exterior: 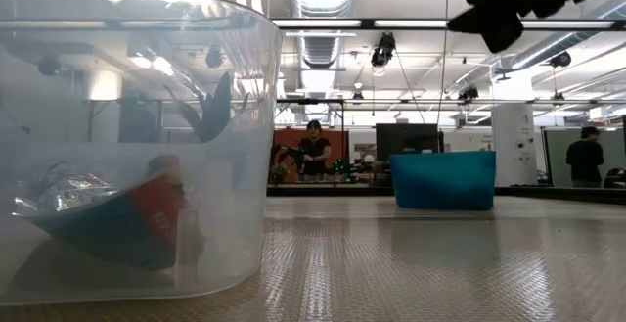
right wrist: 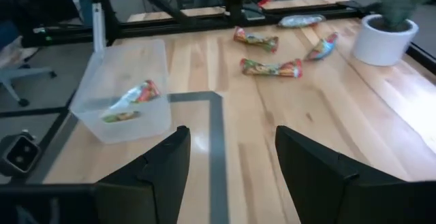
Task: Pick and place Granola Bars by type
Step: Put the red granola bar into the left transparent bin
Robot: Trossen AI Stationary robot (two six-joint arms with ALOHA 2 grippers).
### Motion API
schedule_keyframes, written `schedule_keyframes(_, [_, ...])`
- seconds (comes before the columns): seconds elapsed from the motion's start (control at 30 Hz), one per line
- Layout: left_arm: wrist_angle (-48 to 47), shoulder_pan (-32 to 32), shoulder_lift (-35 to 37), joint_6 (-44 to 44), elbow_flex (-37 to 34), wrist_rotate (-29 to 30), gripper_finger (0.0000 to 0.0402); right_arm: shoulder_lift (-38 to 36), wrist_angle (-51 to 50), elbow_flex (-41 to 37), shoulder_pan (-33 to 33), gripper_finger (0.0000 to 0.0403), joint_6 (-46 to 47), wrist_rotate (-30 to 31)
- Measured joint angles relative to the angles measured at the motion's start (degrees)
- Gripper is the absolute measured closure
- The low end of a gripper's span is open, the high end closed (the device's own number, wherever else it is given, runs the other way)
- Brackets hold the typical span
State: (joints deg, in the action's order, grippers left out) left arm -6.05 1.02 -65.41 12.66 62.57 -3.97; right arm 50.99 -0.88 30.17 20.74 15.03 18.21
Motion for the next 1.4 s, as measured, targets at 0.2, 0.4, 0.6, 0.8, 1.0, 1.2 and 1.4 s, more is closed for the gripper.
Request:
schedule_keyframes(0.2, [0.0,0.0,0.0,1.1,0.0,0.0,0.0264,-8.7,3.9,-7.0,-1.8,0.0197,-1.8,-0.3])
schedule_keyframes(0.4, [0.0,0.0,0.0,1.1,0.0,0.1,0.0264,-15.9,3.8,-12.5,-4.2,0.0197,-1.7,-1.7])
schedule_keyframes(0.6, [0.0,0.0,0.0,1.1,0.0,0.2,0.0264,-21.0,3.7,-17.3,-7.2,0.0197,-0.7,-4.8])
schedule_keyframes(0.8, [0.0,0.0,0.0,1.2,0.0,0.2,0.0264,-24.8,3.8,-20.7,-10.8,0.0197,-1.3,-5.7])
schedule_keyframes(1.0, [0.0,0.0,-0.1,0.9,-0.4,1.8,0.0264,-28.2,3.8,-23.1,-14.5,0.0197,-1.9,-7.4])
schedule_keyframes(1.2, [-0.2,0.0,-0.1,1.0,-1.0,2.0,0.0264,-32.5,3.7,-24.2,-15.6,0.0197,-2.4,-7.8])
schedule_keyframes(1.4, [-0.1,0.0,-0.1,1.0,-1.0,1.9,0.0264,-37.8,2.6,-25.0,-15.8,0.0197,-3.0,-5.8])
